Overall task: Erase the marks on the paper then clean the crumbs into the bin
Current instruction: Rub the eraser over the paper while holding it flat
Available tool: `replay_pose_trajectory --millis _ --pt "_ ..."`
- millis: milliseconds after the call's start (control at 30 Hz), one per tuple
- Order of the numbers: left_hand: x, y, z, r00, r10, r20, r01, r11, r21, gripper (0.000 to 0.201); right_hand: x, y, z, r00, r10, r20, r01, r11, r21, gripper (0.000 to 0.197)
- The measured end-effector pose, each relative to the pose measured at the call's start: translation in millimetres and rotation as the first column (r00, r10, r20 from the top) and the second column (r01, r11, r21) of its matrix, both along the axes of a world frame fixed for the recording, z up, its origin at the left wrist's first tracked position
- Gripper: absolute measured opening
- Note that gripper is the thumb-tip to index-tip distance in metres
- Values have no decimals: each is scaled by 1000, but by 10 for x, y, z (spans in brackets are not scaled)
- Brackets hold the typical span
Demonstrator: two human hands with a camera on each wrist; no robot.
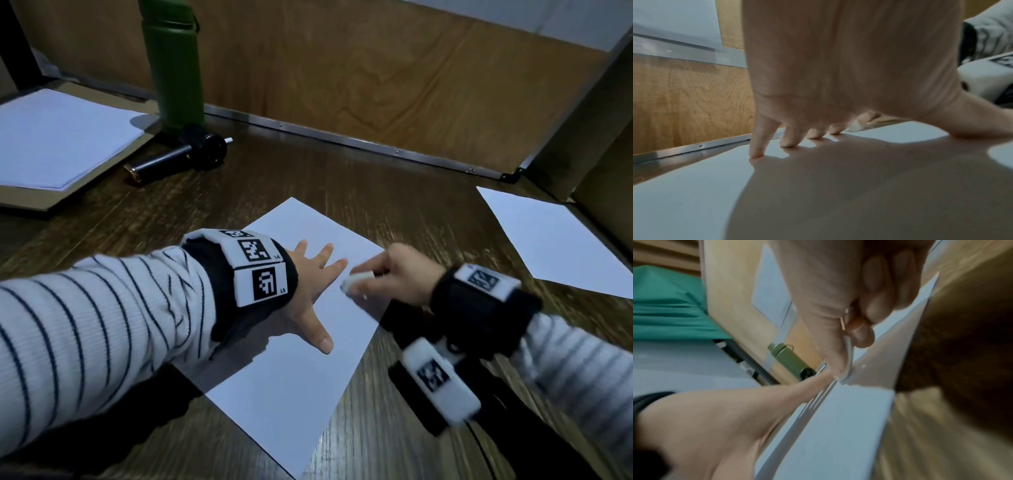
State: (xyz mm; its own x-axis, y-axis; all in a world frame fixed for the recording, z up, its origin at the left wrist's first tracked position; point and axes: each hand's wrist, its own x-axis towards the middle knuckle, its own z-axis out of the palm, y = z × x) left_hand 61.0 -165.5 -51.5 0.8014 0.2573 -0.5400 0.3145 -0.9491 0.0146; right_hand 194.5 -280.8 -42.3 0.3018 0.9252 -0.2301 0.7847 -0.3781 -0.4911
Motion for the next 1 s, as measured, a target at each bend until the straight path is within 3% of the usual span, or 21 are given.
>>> replay_pose_trajectory --millis 133,300,467,567,700,800,1000 --pt "6 -12 20 1000 -3 -2 3 1000 15 131 31 31 -24 1000 -14 7 13 997 80 18" --pt "4 -22 21 1000 3 -4 -3 1000 15 130 -34 -234 1 983 115 -142 -136 980 -148 15" --pt "-10 -24 28 1000 -5 10 5 1000 10 128 78 51 8 1000 10 -12 -10 1000 -13 16" --pt "-15 -16 2 1000 -3 15 2 1000 16 130 22 -11 -22 1000 23 18 -23 999 35 10" --pt "-2 0 -26 1000 1 16 -1 1000 17 130 -119 -271 -9 982 154 -113 -168 977 -134 10" --pt "2 0 -22 1000 1 23 -1 1000 21 130 -71 -170 31 991 83 -101 -96 988 -122 13" --pt "-15 -10 -41 998 1 56 -2 1000 27 131 25 36 -26 998 -14 67 13 1000 21 18"
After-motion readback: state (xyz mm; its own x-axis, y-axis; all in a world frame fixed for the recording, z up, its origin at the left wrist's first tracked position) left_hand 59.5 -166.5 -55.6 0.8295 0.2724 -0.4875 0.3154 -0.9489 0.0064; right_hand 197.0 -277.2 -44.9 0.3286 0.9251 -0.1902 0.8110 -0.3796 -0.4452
